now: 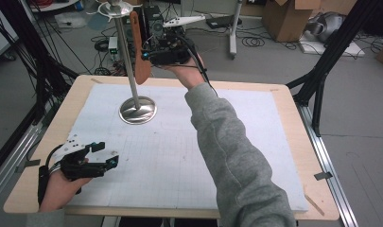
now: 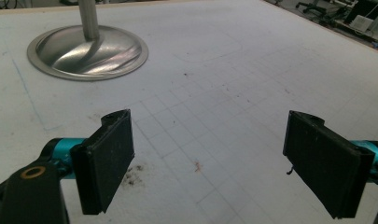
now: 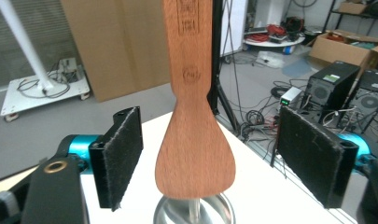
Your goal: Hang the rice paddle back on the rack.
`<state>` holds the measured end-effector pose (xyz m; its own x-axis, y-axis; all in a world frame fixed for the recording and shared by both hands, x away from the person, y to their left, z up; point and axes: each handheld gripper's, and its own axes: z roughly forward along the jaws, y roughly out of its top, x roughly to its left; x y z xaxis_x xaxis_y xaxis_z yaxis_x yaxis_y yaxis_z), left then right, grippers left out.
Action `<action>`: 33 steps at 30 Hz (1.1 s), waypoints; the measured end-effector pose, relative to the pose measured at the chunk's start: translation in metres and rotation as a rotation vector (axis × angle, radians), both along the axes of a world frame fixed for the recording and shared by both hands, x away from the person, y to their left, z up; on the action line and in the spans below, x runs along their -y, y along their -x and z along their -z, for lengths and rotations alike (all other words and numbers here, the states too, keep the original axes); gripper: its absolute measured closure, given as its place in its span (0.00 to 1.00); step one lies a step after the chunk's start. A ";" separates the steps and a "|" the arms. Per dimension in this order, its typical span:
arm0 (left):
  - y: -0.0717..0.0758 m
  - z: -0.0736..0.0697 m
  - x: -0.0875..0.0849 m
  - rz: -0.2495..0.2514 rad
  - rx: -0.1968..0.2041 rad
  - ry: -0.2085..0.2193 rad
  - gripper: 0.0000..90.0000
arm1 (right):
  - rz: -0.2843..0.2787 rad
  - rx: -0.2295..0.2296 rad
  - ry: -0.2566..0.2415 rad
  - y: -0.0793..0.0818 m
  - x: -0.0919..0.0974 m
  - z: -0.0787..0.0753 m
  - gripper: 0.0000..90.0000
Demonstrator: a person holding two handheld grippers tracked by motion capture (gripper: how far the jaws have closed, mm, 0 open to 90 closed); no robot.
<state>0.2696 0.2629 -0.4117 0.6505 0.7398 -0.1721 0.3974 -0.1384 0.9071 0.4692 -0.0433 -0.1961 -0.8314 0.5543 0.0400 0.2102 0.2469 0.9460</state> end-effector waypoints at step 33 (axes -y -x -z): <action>-0.005 -0.017 0.004 -0.030 0.056 0.081 0.15 | 0.004 0.089 -0.002 0.046 0.069 0.045 0.12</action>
<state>0.2747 0.2594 -0.3947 0.6386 0.7441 -0.1962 0.3484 -0.0523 0.9359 0.4227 -0.1124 -0.2415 -0.8296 0.5574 -0.0329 0.1263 0.2447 0.9613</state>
